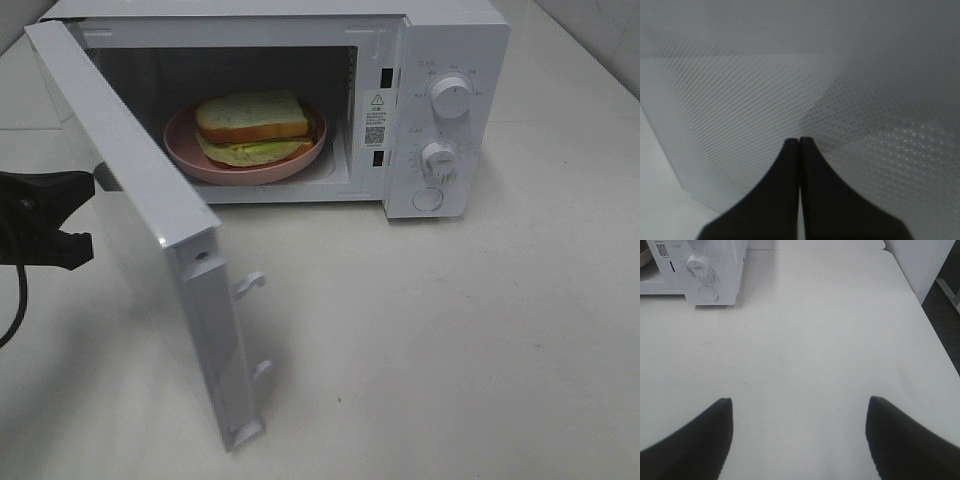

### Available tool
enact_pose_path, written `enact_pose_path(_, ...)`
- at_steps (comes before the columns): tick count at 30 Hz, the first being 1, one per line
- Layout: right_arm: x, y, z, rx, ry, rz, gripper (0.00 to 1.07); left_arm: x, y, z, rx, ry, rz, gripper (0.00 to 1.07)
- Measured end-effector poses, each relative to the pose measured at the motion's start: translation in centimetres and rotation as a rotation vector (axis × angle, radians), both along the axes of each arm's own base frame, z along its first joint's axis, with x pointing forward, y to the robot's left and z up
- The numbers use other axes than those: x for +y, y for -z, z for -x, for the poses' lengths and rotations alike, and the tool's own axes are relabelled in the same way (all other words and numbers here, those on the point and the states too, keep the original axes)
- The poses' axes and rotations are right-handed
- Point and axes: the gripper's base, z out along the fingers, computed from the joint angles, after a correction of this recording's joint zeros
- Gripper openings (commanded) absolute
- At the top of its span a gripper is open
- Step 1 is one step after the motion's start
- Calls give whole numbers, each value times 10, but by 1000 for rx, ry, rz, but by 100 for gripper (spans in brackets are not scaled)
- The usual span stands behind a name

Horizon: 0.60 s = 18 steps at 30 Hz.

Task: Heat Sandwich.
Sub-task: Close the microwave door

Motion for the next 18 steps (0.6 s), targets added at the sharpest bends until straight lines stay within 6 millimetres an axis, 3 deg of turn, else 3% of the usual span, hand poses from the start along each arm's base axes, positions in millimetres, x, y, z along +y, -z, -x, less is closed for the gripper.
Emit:
enact_pose_path(12, 0, 0, 0, 0, 0, 0, 71, -31, 1, -9, -15, 7, 8, 0)
enact_pose_path(18, 0, 0, 0, 0, 0, 0, 71, -55, 0, -16, -35, 15, 16, 0)
